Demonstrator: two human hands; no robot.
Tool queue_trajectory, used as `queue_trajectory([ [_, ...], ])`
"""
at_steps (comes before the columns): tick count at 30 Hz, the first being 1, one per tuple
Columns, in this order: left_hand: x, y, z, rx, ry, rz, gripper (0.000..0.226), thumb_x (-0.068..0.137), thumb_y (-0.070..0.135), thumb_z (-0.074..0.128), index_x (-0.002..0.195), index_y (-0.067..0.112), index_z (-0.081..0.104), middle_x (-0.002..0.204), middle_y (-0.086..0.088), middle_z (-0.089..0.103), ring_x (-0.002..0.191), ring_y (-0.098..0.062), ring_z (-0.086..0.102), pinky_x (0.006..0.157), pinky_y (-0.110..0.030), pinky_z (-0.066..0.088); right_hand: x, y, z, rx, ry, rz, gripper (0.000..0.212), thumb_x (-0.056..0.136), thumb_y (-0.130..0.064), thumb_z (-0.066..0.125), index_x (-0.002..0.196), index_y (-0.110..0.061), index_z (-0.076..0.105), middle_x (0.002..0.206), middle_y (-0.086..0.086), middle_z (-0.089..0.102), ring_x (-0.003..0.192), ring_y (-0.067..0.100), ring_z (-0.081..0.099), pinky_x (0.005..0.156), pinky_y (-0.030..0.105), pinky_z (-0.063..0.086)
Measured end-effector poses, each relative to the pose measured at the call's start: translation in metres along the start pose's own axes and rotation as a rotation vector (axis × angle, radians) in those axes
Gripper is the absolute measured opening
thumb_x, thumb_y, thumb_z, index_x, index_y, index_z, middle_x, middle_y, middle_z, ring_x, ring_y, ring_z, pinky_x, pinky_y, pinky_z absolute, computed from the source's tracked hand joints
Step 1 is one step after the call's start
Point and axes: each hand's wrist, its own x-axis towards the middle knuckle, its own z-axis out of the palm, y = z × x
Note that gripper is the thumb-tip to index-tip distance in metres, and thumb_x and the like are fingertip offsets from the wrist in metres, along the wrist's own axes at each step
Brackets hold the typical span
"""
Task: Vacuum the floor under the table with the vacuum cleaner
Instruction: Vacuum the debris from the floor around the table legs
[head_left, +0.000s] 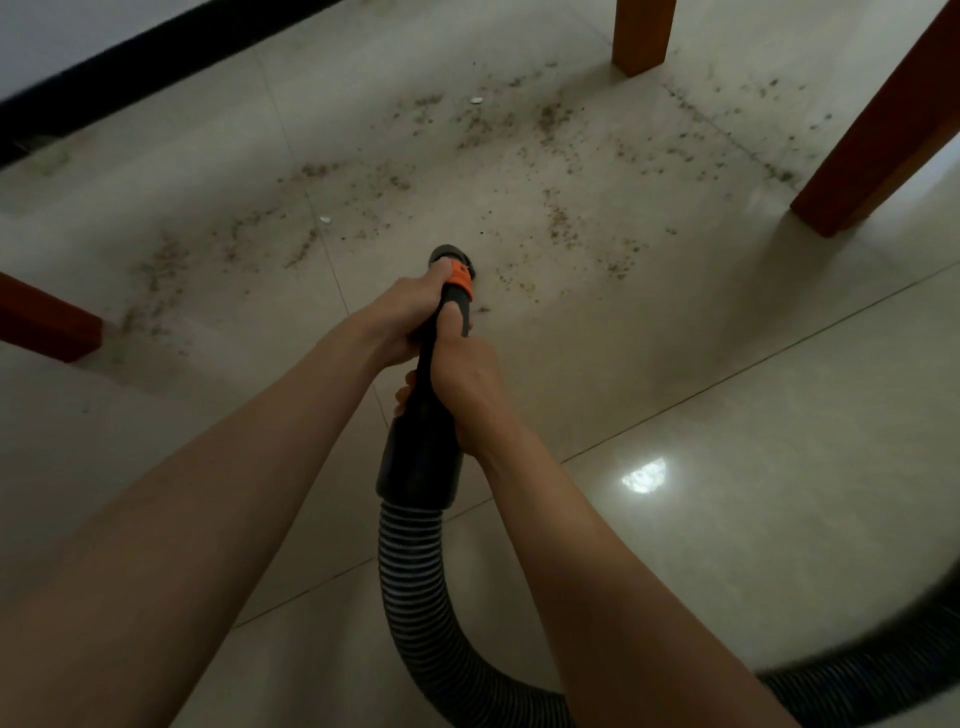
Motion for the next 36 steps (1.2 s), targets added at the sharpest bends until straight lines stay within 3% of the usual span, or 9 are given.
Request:
queue_trajectory([
  [4, -0.002, -0.009, -0.006, 0.015, -0.002, 0.008, 0.050, 0.099, 0.040, 0.040, 0.119, -0.005, 0.046, 0.088, -0.012, 0.057, 0.072, -0.020, 0.058, 0.056, -0.027, 0.047, -0.006, 0.007, -0.003, 0.089, -0.068, 0.027, 0.045, 0.101, -0.043, 0.033, 0.095, -0.003, 0.053, 0.062, 0.010, 0.054, 0.045, 0.020, 0.056, 0.053, 0.034, 0.053],
  [7, -0.008, -0.015, -0.009, 0.001, -0.017, 0.005, 0.043, 0.099, 0.038, 0.040, 0.100, -0.003, 0.051, 0.082, -0.012, 0.056, 0.068, -0.020, 0.055, 0.055, -0.027, 0.046, -0.012, 0.015, 0.002, 0.054, -0.032, 0.000, 0.042, 0.101, -0.041, 0.033, 0.088, -0.006, 0.051, 0.061, 0.009, 0.054, 0.044, 0.020, 0.055, 0.055, 0.035, 0.053],
  [9, -0.017, -0.019, -0.014, -0.008, -0.032, -0.012, 0.038, 0.099, 0.037, 0.039, 0.090, 0.002, 0.051, 0.079, -0.011, 0.053, 0.064, -0.019, 0.052, 0.051, -0.026, 0.046, -0.017, 0.022, 0.009, 0.005, -0.012, -0.023, 0.042, 0.101, -0.042, 0.032, 0.085, -0.008, 0.050, 0.061, 0.008, 0.054, 0.045, 0.020, 0.055, 0.058, 0.036, 0.054],
  [13, -0.035, -0.031, -0.027, -0.052, -0.025, -0.055, 0.032, 0.099, 0.032, 0.039, 0.099, 0.002, 0.048, 0.075, -0.013, 0.052, 0.060, -0.020, 0.051, 0.036, -0.016, 0.044, -0.030, 0.036, 0.021, -0.054, -0.041, -0.029, 0.042, 0.102, -0.042, 0.029, 0.086, -0.009, 0.050, 0.062, 0.008, 0.054, 0.046, 0.021, 0.055, 0.055, 0.033, 0.052],
  [18, -0.048, -0.045, -0.037, -0.092, -0.042, -0.061, 0.028, 0.099, 0.028, 0.035, 0.083, 0.008, 0.046, 0.075, -0.012, 0.048, 0.060, -0.021, 0.047, 0.034, -0.015, 0.043, -0.043, 0.053, 0.031, -0.035, -0.061, 0.036, 0.038, 0.099, -0.042, 0.035, 0.082, -0.011, 0.048, 0.064, 0.009, 0.055, 0.045, 0.021, 0.055, 0.057, 0.034, 0.052],
  [23, -0.049, -0.059, -0.041, -0.050, -0.002, -0.070, 0.035, 0.099, 0.033, 0.036, 0.101, -0.001, 0.046, 0.076, -0.014, 0.050, 0.060, -0.021, 0.050, 0.037, -0.019, 0.044, -0.051, 0.061, 0.029, 0.102, -0.113, 0.118, 0.034, 0.098, -0.039, 0.040, 0.095, -0.008, 0.051, 0.058, 0.010, 0.056, 0.043, 0.023, 0.057, 0.049, 0.028, 0.051],
  [27, -0.049, -0.062, -0.038, -0.010, -0.002, -0.071, 0.040, 0.099, 0.036, 0.037, 0.107, -0.002, 0.044, 0.080, -0.015, 0.053, 0.063, -0.022, 0.052, 0.051, -0.030, 0.045, -0.057, 0.064, 0.031, 0.148, -0.081, 0.121, 0.038, 0.099, -0.042, 0.038, 0.089, -0.008, 0.052, 0.056, 0.009, 0.054, 0.042, 0.021, 0.055, 0.048, 0.029, 0.049],
  [34, -0.048, -0.050, -0.026, 0.028, -0.062, -0.065, 0.045, 0.099, 0.039, 0.037, 0.109, -0.004, 0.046, 0.082, -0.013, 0.053, 0.064, -0.019, 0.053, 0.042, -0.019, 0.046, -0.054, 0.057, 0.028, 0.114, 0.033, 0.076, 0.051, 0.100, -0.046, 0.034, 0.107, 0.000, 0.054, 0.059, 0.009, 0.054, 0.038, 0.019, 0.053, 0.044, 0.028, 0.048],
  [36, -0.046, -0.049, -0.025, 0.044, -0.058, -0.062, 0.043, 0.099, 0.039, 0.037, 0.109, -0.003, 0.046, 0.083, -0.012, 0.053, 0.065, -0.019, 0.052, 0.048, -0.024, 0.046, -0.054, 0.054, 0.025, 0.138, 0.003, 0.082, 0.051, 0.101, -0.046, 0.034, 0.111, 0.000, 0.053, 0.058, 0.009, 0.053, 0.037, 0.018, 0.052, 0.043, 0.027, 0.048],
])
